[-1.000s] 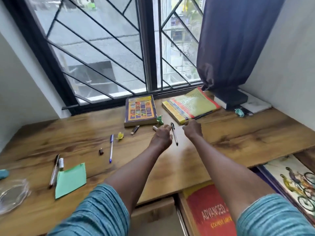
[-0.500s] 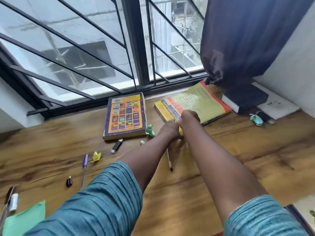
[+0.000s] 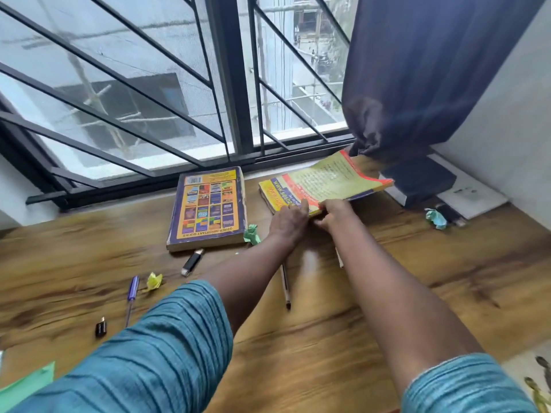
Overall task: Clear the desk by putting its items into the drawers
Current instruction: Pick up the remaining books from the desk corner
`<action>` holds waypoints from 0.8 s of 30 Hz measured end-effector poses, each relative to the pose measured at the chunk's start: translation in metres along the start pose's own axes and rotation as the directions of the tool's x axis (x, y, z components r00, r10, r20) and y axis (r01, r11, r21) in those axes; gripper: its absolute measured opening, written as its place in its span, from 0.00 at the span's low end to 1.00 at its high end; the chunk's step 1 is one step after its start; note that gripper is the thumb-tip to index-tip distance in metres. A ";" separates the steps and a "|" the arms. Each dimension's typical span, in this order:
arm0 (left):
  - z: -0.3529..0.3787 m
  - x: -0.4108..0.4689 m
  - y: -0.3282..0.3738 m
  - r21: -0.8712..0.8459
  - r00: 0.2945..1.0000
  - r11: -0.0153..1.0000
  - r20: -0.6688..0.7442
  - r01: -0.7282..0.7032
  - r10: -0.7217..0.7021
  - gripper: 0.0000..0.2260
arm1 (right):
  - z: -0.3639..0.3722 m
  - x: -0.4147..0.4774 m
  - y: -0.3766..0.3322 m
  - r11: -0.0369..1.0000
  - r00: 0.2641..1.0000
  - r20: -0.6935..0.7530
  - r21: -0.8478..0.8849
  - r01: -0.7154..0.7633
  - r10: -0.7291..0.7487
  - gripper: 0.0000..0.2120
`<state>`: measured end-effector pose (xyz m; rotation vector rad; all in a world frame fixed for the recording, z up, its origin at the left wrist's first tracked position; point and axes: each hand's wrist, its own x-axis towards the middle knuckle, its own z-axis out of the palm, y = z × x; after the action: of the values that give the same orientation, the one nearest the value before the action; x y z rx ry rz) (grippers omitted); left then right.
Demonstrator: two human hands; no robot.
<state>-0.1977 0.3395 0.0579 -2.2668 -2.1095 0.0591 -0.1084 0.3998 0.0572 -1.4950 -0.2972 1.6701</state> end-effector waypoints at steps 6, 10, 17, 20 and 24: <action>-0.052 -0.004 -0.022 0.032 0.962 0.990 -0.233 -0.136 0.139 0.19 | 0.015 -0.048 -0.022 0.930 0.918 0.176 0.169 0.328 -0.355 0.13; -0.109 -0.032 -0.048 0.109 0.919 0.983 -0.355 -0.144 0.174 0.16 | 0.021 -0.094 -0.012 0.881 0.810 0.345 0.193 0.433 -0.474 0.11; -0.157 -0.142 -0.074 0.020 0.897 0.993 -0.427 -0.114 0.111 0.18 | -0.007 -0.165 0.060 0.904 0.836 0.369 0.029 0.427 -0.407 0.25; -0.172 -0.198 -0.072 -0.060 0.879 0.997 -0.477 -0.052 0.017 0.16 | -0.019 -0.198 0.093 0.956 0.916 0.303 -0.050 0.290 -0.263 0.23; -0.194 -0.269 -0.053 -0.401 0.864 0.916 -0.463 -0.005 -0.198 0.15 | -0.050 -0.268 0.127 0.937 0.827 0.442 0.130 0.324 -0.347 0.12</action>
<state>-0.2585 0.0733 0.2537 -2.0265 -2.0656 -0.9294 -0.1383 0.1142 0.1469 -0.9202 -0.7287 1.7029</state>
